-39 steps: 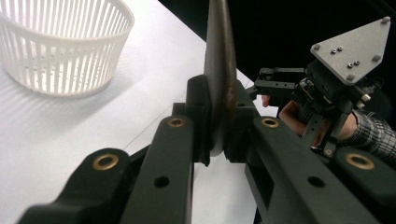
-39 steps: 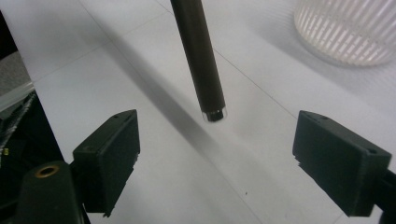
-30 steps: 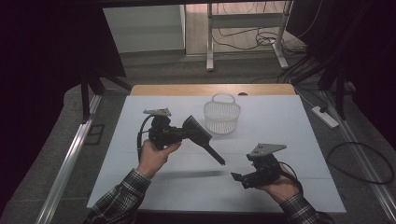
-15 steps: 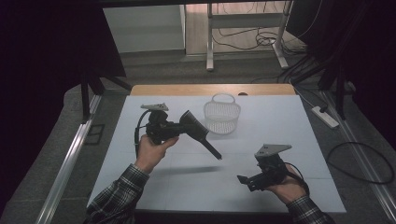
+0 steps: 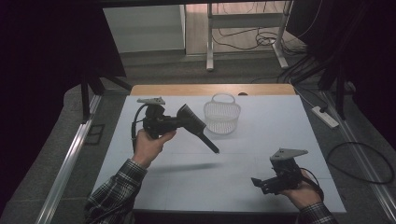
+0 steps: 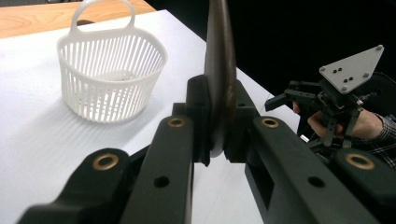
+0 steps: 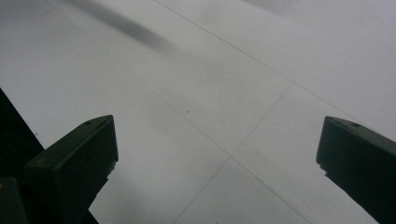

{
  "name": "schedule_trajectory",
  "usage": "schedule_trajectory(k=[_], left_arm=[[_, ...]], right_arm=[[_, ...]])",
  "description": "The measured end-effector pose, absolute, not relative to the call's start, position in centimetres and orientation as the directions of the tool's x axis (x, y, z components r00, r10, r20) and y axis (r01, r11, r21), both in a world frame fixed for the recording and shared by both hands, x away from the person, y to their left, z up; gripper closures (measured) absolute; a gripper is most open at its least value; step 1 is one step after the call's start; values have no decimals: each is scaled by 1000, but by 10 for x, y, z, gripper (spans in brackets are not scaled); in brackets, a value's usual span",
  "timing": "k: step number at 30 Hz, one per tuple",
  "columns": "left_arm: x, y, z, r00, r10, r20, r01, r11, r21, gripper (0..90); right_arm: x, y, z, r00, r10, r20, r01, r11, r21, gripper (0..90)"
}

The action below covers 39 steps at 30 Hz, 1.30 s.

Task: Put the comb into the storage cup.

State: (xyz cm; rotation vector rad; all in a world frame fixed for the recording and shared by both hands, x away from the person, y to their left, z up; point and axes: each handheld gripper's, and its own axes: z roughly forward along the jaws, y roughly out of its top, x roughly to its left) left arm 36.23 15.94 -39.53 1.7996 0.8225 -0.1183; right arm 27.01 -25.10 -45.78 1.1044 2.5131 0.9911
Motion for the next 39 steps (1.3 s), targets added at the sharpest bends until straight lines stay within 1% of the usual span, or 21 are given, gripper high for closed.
schedule_trajectory(k=[11,17,24,39], left_arm=[[371,164,-391,743,477,-469,594,-147,791,829],[376,166,-386,737,483,-472,595,-134,792,830],[384,169,-379,730,495,-471,595,-120,795,830],[408,172,-372,696,524,-491,606,-62,793,830]], right_arm=[[257,-273,-460,-649,759,50,596,467,654,0],[249,-283,-457,-614,787,65,617,427,661,0],[243,-288,-455,-593,802,74,634,408,657,0],[242,-290,-455,-587,806,78,642,404,652,0]])
